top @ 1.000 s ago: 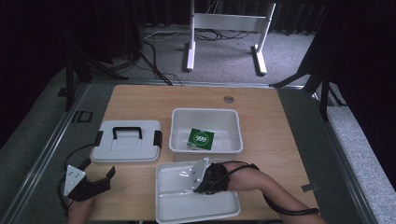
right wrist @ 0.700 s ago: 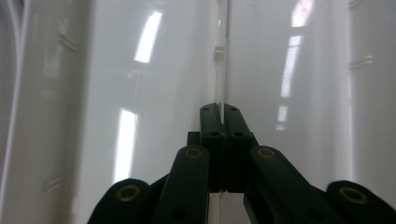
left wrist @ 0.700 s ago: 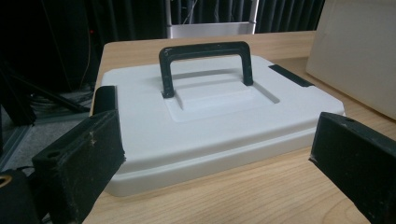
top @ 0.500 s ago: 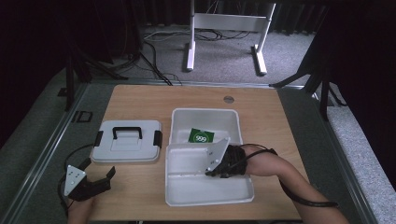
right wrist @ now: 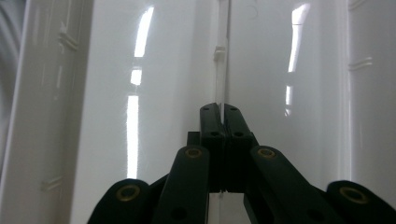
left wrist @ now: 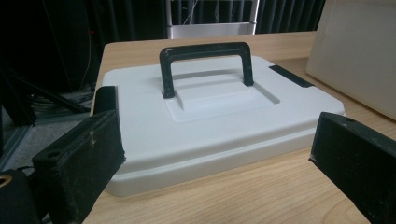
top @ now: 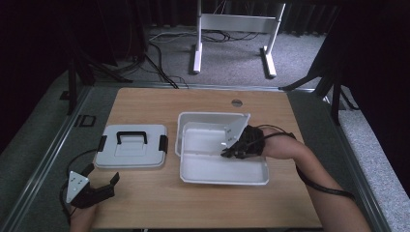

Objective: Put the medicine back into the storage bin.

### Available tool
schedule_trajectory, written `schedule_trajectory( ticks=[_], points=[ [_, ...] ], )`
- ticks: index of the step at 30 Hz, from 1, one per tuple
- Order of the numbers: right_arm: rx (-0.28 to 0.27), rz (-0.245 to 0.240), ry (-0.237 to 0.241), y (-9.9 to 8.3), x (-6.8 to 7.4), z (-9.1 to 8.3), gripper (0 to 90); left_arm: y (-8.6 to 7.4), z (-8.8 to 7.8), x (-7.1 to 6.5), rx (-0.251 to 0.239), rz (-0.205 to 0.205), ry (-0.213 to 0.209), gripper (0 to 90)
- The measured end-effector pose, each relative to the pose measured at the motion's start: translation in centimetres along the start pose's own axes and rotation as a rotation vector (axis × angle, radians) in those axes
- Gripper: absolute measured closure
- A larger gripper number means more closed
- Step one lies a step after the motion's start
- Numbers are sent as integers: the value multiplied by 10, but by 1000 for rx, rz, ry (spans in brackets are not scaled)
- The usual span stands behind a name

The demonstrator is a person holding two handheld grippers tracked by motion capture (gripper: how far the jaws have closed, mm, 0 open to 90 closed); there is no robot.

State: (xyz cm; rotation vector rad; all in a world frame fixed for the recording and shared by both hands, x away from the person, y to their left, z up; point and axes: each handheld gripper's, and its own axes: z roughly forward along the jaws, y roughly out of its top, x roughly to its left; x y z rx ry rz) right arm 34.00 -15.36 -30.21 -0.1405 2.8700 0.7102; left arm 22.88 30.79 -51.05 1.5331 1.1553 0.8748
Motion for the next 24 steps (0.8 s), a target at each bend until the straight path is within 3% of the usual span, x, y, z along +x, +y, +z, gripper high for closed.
schedule_trajectory(
  ticks=[6,13,19,24],
  points=[
    [16,29,-11,-10,-30,1,889,0,0,0,-3,-3,-3,23],
    [25,42,-11,-14,-50,8,889,0,0,0,-3,-9,-5,23],
    [46,63,-11,-18,-75,25,889,0,0,0,-6,-1,-1,24],
    [72,55,11,-14,-85,40,889,0,0,-1,-5,1,0,23]
  ],
)
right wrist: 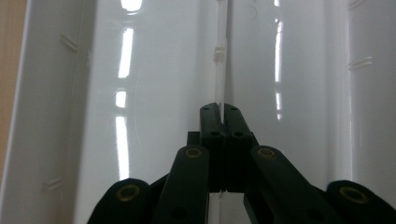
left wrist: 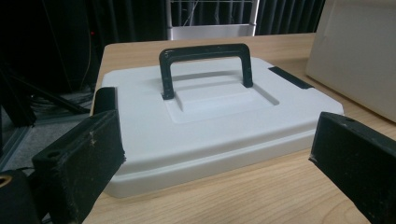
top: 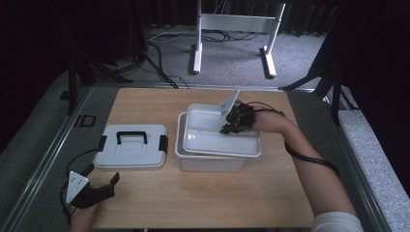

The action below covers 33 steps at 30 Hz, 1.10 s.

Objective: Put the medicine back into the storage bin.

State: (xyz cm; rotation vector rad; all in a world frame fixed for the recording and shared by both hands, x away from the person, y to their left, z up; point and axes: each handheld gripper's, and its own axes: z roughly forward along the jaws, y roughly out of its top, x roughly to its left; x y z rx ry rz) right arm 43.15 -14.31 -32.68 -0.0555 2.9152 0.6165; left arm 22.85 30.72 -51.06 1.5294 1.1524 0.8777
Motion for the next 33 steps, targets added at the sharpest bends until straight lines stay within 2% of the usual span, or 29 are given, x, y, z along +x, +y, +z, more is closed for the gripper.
schedule_trajectory(
  ticks=[5,13,18,26,28,31,33],
  points=[
    [16,-16,41,6,-8,17,889,0,0,0,1,4,-1,23],
    [14,-26,54,14,-13,29,889,0,0,-1,0,6,-2,23],
    [20,-31,53,14,-12,36,890,0,1,-2,3,25,-9,23],
    [-32,4,65,4,-13,42,886,0,1,-3,-10,44,-20,24],
    [-21,6,53,6,-12,42,866,0,1,-3,-8,42,1,24],
    [-29,15,38,6,-10,37,796,0,0,-3,-11,33,-2,24],
    [-47,38,23,4,-9,32,732,0,1,-1,-1,28,-28,26]
  ],
)
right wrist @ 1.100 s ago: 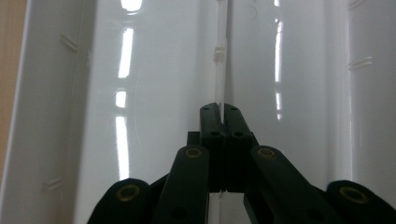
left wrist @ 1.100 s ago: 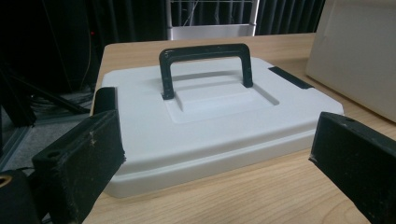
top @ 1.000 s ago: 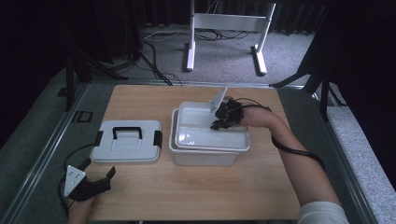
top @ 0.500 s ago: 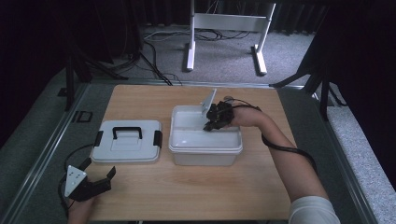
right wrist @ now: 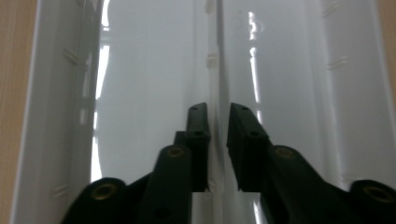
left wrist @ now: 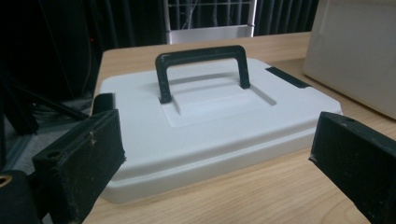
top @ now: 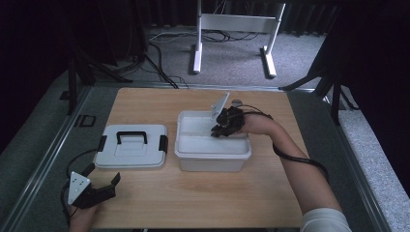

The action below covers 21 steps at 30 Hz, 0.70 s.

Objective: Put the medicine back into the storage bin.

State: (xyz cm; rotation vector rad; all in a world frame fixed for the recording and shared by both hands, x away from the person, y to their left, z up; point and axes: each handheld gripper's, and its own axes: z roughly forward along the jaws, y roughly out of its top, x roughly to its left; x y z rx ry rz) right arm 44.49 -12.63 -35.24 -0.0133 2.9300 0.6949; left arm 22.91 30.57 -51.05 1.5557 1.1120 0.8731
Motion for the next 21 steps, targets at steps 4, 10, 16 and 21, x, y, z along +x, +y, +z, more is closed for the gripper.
schedule_trajectory(
  ticks=[4,10,16,21],
  points=[
    [-43,51,-26,-6,3,-11,532,-1,-1,1,-9,-27,-21,26],
    [-132,176,-78,-18,11,-23,300,-1,-2,-2,-14,-14,9,26],
    [-255,253,-78,-36,23,-36,121,-1,-2,-2,-13,-26,-17,25],
    [-305,235,-119,-48,36,-38,128,0,-1,-4,12,-23,-33,24]
  ],
)
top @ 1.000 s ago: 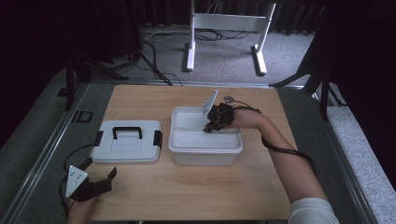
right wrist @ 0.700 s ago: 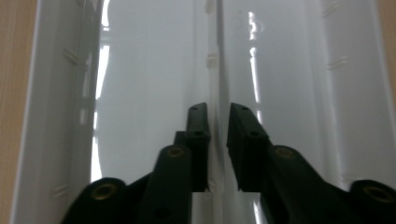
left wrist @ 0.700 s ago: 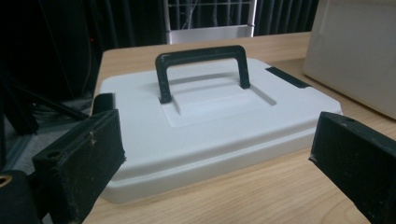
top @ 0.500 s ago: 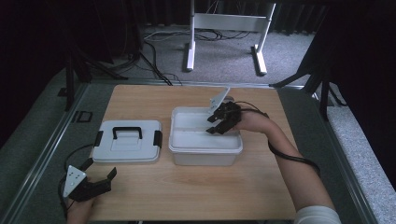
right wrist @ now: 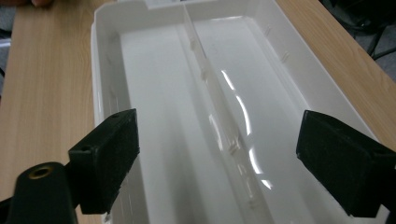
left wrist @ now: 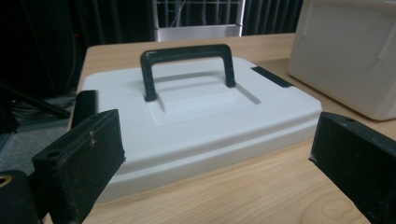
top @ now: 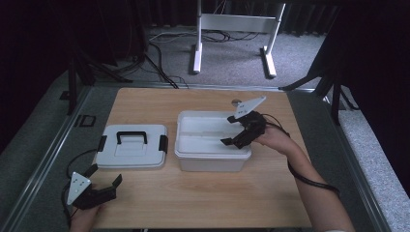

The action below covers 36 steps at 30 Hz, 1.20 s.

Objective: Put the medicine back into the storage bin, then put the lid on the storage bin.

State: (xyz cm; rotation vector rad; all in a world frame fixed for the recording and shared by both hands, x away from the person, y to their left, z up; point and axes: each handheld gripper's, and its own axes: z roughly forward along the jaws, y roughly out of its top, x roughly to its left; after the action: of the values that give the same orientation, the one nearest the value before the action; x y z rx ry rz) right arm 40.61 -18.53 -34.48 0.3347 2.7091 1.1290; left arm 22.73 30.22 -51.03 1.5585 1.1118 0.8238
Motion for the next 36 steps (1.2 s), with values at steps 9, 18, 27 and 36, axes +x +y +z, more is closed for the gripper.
schedule_trajectory(
  ticks=[9,18,27,36],
  points=[
    [-126,52,-30,-21,11,-13,136,5,2,4,102,-5,-49,24],
    [-168,114,-117,-44,25,-31,124,25,5,9,161,50,-77,25],
    [-207,150,-155,-66,38,-40,122,64,27,24,188,130,-101,25],
    [-258,178,-175,-83,47,-53,122,90,58,35,250,193,-104,26]
  ],
)
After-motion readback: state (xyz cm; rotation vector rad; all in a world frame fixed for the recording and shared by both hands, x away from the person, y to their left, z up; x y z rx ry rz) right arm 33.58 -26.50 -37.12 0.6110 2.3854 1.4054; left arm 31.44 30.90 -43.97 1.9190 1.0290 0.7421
